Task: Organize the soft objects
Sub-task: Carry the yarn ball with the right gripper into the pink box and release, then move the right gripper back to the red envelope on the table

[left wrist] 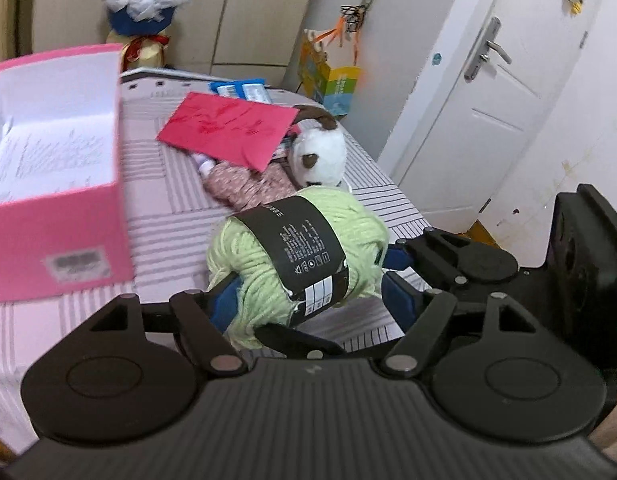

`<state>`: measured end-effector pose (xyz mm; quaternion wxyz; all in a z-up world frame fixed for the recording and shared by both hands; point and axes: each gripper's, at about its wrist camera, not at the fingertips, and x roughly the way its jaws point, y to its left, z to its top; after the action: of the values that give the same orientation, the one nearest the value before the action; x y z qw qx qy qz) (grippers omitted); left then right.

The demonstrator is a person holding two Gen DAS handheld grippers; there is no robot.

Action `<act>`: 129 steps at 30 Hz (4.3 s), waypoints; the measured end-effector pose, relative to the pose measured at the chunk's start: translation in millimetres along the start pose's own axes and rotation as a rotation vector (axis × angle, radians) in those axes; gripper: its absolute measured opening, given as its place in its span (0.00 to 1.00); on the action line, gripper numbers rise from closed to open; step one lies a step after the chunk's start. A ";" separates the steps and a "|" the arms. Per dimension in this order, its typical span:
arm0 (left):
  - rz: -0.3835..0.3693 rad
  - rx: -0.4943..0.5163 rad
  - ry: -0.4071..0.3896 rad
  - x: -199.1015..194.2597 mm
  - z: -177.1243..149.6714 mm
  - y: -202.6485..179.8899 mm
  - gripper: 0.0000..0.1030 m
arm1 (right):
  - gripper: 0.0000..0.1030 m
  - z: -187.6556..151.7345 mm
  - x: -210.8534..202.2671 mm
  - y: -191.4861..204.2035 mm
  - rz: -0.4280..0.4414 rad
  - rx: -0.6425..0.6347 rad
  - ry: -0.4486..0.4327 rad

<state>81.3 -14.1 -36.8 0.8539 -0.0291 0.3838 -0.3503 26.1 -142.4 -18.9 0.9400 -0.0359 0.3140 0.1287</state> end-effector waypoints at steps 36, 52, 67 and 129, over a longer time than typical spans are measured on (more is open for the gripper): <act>0.103 -0.075 -0.105 -76.9 107.9 135.4 0.72 | 0.87 158.7 63.4 62.5 0.221 -0.251 -0.130; 0.148 -0.294 0.008 13.2 164.8 244.5 0.72 | 0.89 208.3 197.3 46.1 0.267 -0.472 0.115; 0.229 -0.341 0.097 62.8 176.5 275.6 0.71 | 0.51 205.8 244.2 43.7 0.112 -0.451 0.238; 0.164 0.312 -0.027 -88.2 55.4 -3.5 0.77 | 0.68 99.4 -75.9 -52.7 0.185 -0.125 -0.130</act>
<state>76.1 25.9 59.3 0.8788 0.1306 0.3144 -0.3344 39.4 -195.1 105.4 0.9384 -0.0568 0.2457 0.2361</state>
